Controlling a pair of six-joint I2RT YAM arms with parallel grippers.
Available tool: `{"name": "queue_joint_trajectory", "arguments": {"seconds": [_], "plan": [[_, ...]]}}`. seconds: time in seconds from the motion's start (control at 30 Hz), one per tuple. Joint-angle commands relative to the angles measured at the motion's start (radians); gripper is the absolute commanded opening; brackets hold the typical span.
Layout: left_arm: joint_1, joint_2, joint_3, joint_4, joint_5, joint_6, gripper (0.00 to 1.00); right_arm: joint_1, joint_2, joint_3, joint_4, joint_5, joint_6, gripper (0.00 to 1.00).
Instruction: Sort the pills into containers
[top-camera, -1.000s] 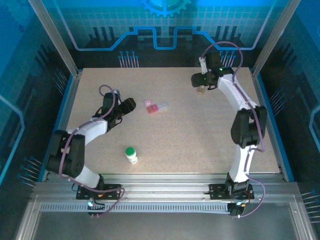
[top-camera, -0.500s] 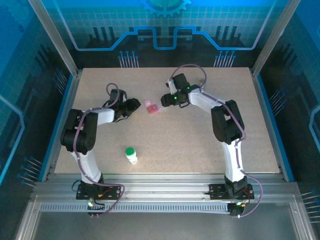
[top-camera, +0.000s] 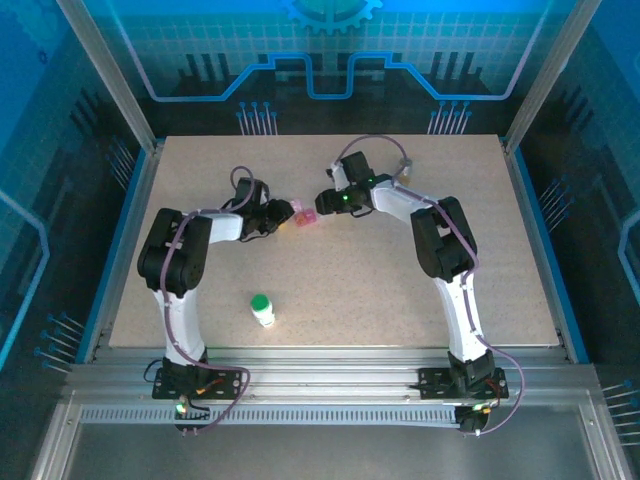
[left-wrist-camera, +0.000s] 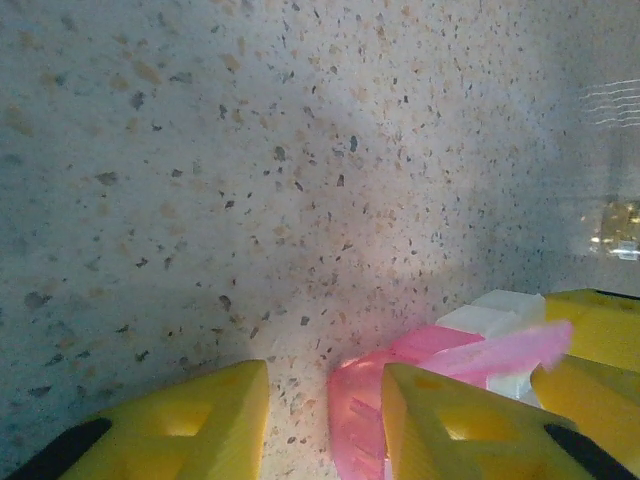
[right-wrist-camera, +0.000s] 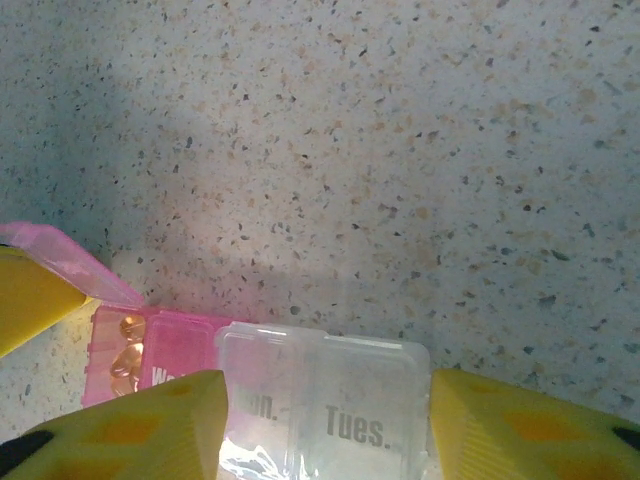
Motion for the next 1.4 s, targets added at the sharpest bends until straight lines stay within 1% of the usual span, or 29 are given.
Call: {"name": "queue_joint_trajectory", "arguments": {"seconds": [0.0,0.3,0.5,0.63,0.77,0.87,1.03,1.13,1.27,1.37], "plan": [[-0.022,0.035,0.028,-0.016,0.04,-0.019,0.33,0.013,-0.009,-0.048,0.036,-0.034,0.034,0.54],[-0.093,0.039,0.024,0.006,0.063,-0.045,0.3,0.016,-0.276,-0.434,0.291,-0.067,0.153,0.5],[-0.139,0.03,0.004,0.03,0.088,-0.079,0.29,0.015,-0.391,-0.578,0.323,-0.026,0.182,0.52],[-0.164,0.006,-0.025,0.06,0.111,-0.114,0.29,0.014,-0.413,-0.615,0.308,0.003,0.189,0.54],[-0.19,-0.044,-0.052,0.077,0.125,-0.131,0.29,0.009,-0.386,-0.597,0.232,0.079,0.17,0.58],[-0.2,-0.095,-0.085,0.083,0.119,-0.135,0.3,-0.003,-0.393,-0.632,0.246,0.133,0.169,0.59],[-0.201,-0.165,-0.117,0.081,0.118,-0.133,0.33,-0.019,-0.415,-0.658,0.246,0.162,0.157,0.63],[-0.2,-0.178,-0.107,0.036,0.097,-0.101,0.34,-0.019,-0.427,-0.657,0.239,0.156,0.136,0.63],[-0.196,-0.172,-0.101,0.023,0.092,-0.094,0.35,-0.019,-0.463,-0.665,0.261,0.101,0.138,0.62],[-0.18,-0.183,-0.101,0.007,0.066,-0.073,0.35,-0.012,-0.487,-0.664,0.253,0.119,0.123,0.62]]}}
